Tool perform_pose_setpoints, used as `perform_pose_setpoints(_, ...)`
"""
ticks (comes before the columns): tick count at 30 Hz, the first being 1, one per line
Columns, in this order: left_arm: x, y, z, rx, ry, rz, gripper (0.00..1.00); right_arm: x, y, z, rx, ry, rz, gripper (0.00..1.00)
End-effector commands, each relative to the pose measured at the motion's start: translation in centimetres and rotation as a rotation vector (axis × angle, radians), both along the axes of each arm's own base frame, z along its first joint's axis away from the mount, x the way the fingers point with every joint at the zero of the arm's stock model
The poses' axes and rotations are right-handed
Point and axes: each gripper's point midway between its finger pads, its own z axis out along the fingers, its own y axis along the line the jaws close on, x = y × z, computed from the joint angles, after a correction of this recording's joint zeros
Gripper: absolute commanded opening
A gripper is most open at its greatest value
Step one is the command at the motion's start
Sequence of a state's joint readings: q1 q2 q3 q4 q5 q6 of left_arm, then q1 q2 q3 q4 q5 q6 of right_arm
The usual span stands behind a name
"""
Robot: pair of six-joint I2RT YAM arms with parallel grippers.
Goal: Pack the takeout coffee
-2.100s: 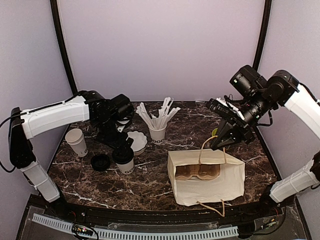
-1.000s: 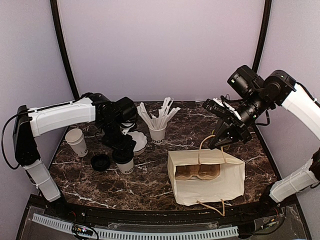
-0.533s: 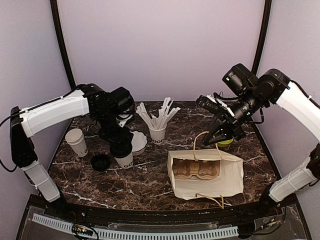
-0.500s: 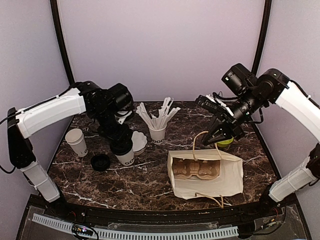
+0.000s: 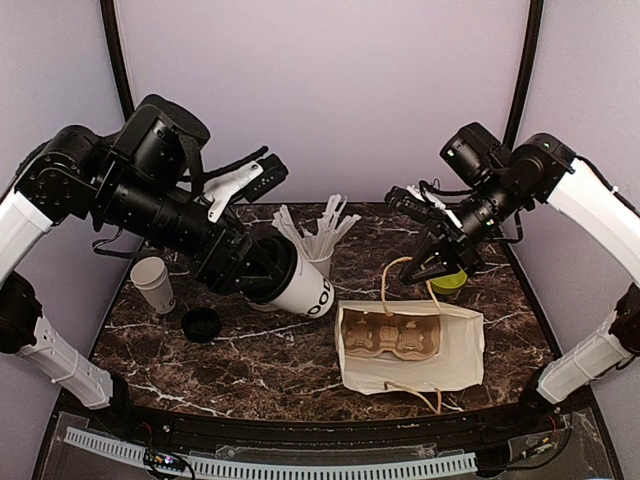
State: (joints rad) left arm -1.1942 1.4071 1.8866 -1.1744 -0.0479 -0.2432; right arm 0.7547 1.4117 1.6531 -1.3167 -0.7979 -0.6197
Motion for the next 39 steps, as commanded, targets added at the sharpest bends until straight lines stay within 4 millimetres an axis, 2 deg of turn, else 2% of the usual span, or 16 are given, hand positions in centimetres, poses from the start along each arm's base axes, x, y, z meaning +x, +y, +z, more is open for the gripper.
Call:
perform_pose_setpoints(1,-3.4,-2.5,0.9,-0.004,-0.039,-0.159,0.61,0.4,-0.2,0.7,0.003,-0.056,-0.03,0.0)
perform_pose_setpoints(3,-4.5,-3.7,0.3,0.027,-0.036,-0.209,0.61,0.6,-0.3,0.7,0.0,-0.064,-0.042,0.0)
perform_pose_setpoints(6,-5.8,-5.0,0.6,0.035,-0.048,-0.266,0.6,0.7,-0.4,0.6,-0.003,-0.062,-0.05,0.0)
perform_pose_setpoints(12,-8.1,-7.1,3.0,-0.017,-0.094,-0.352,0.59,0.7,-0.5,0.8,0.006,-0.056,-0.057,0.0)
perform_pose_setpoints(13,-8.3,-7.7,2.7,-0.011,-0.097,-0.371,0.59,0.6,-0.5,0.9,0.009,-0.055,-0.056,0.0)
perform_pose_setpoints(14,-8.8,-8.0,3.4,-0.028,-0.106,-0.387,0.59,0.7,-0.5,1.0,0.011,-0.056,-0.056,0.0)
perform_pose_setpoints(15,-8.9,-8.6,3.0,-0.015,-0.113,-0.403,0.59,0.7,-0.4,1.0,0.012,-0.055,-0.058,0.0)
perform_pose_setpoints(16,-9.3,-8.8,3.6,-0.027,-0.122,-0.416,0.59,0.8,-0.4,1.1,0.013,-0.054,-0.058,0.0)
perform_pose_setpoints(17,-9.3,-9.4,3.1,-0.01,-0.13,-0.424,0.58,0.8,-0.3,1.1,0.014,-0.052,-0.057,0.0)
perform_pose_setpoints(25,-9.4,-10.1,4.2,-0.031,-0.167,-0.431,0.58,0.8,-0.3,1.5,0.023,-0.049,-0.063,0.0)
perform_pose_setpoints(39,-8.1,-13.6,-0.5,0.151,-0.345,-0.455,0.55,0.4,0.0,2.1,0.052,-0.015,-0.049,0.0)
